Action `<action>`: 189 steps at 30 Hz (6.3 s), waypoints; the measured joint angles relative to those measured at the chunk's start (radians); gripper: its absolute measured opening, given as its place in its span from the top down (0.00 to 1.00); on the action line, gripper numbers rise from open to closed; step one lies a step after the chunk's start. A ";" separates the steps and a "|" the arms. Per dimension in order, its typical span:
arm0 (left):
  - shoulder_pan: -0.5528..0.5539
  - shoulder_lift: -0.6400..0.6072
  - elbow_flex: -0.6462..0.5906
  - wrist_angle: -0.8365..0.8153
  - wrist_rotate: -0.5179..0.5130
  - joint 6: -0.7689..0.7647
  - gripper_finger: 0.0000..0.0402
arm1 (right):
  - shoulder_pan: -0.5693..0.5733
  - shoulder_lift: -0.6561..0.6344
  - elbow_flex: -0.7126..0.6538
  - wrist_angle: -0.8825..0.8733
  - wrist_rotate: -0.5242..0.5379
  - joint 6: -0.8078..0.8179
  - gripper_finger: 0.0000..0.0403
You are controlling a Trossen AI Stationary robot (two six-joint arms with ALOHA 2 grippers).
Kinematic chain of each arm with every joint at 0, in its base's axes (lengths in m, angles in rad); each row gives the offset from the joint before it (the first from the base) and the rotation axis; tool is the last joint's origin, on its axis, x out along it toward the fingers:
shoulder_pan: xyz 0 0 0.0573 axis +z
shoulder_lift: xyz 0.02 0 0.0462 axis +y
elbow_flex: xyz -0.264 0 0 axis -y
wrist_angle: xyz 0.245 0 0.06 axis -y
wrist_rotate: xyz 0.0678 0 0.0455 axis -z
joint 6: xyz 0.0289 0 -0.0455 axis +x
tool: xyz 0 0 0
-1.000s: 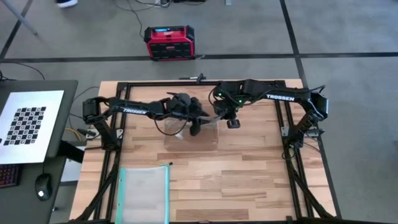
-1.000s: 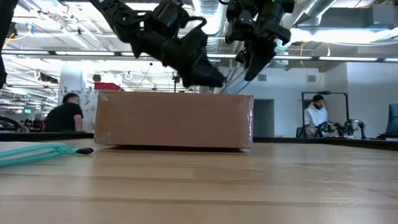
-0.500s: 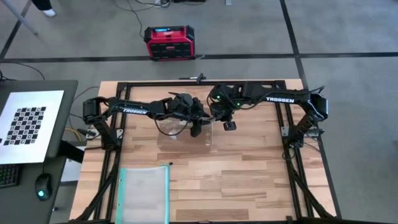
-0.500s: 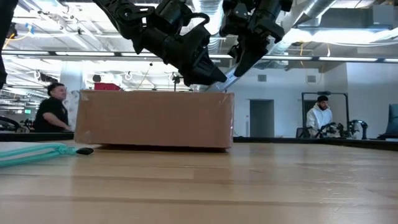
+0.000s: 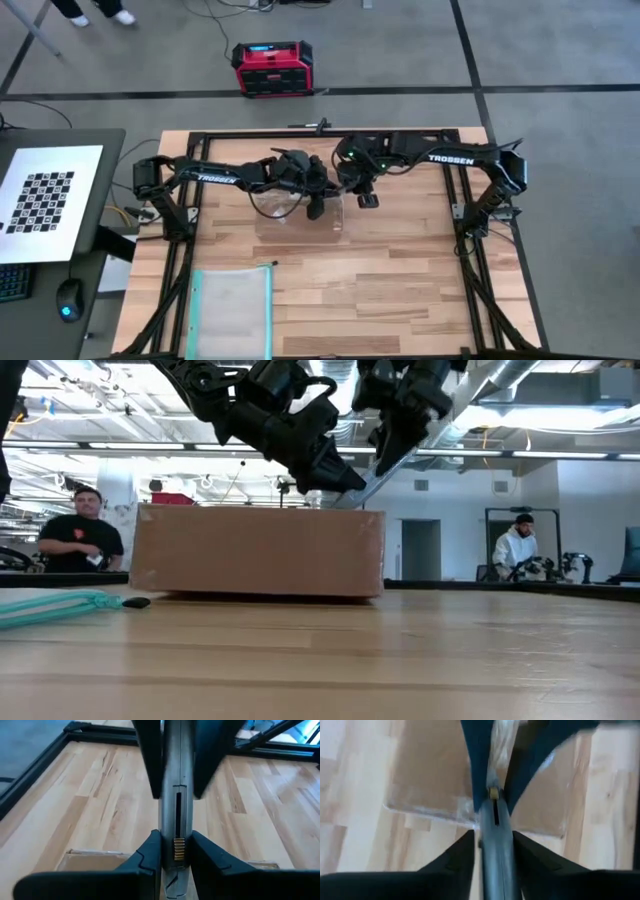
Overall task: Unpack boxes
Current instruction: Open the cardboard box using the gray cutter
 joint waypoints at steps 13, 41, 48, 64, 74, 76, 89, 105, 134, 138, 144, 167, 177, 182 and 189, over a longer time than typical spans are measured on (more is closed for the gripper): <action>0.004 -0.086 0.000 0.070 0.026 0.011 0.87 | -0.104 -0.219 -0.021 0.018 -0.128 0.092 0.62; 0.010 -0.114 0.000 0.165 0.063 -0.033 0.87 | -0.092 -0.300 -0.220 0.411 -0.256 0.191 0.67; 0.012 -0.114 0.004 0.155 0.064 -0.025 0.87 | -0.092 -0.303 -0.219 0.369 -0.256 0.191 0.67; 0.017 -0.117 0.008 0.134 0.053 -0.018 0.87 | -0.110 -0.299 -0.210 0.336 -0.256 0.175 0.67; 0.016 -0.117 0.008 0.155 0.056 -0.016 0.87 | -0.091 -0.300 -0.219 0.382 -0.253 0.169 0.69; 0.016 -0.117 0.008 0.160 0.056 -0.016 0.87 | -0.090 -0.300 -0.219 0.387 -0.253 0.167 0.70; 0.016 -0.121 0.010 0.138 0.050 -0.042 0.86 | -0.082 -0.242 -0.217 0.375 -0.253 0.157 0.82; 0.020 -0.126 0.016 -0.349 -0.003 0.056 0.65 | -0.051 -0.125 -0.222 0.418 -0.203 0.142 0.82; 0.020 -0.097 -0.035 -0.443 -0.004 0.122 0.66 | -0.028 -0.061 -0.220 0.516 -0.174 0.196 0.82; 0.020 -0.096 -0.037 -0.441 -0.006 0.115 0.66 | -0.023 -0.026 -0.221 0.521 -0.172 0.194 0.82; 0.018 -0.096 -0.037 -0.446 -0.007 0.098 0.66 | -0.024 -0.025 -0.220 0.528 -0.172 0.193 0.82; 0.018 -0.096 -0.036 -0.450 -0.005 0.094 0.66 | -0.024 -0.032 -0.211 0.469 -0.124 0.271 0.82; 0.019 -0.096 -0.036 -0.447 -0.005 0.094 0.66 | -0.024 -0.033 -0.176 0.418 -0.100 0.326 0.82; 0.019 -0.096 -0.036 -0.448 -0.005 0.095 0.66 | -0.024 -0.033 -0.171 0.398 -0.096 0.326 0.82; 0.019 -0.096 -0.036 -0.449 -0.005 0.095 0.66 | -0.012 -0.033 -0.170 0.394 -0.088 0.390 0.82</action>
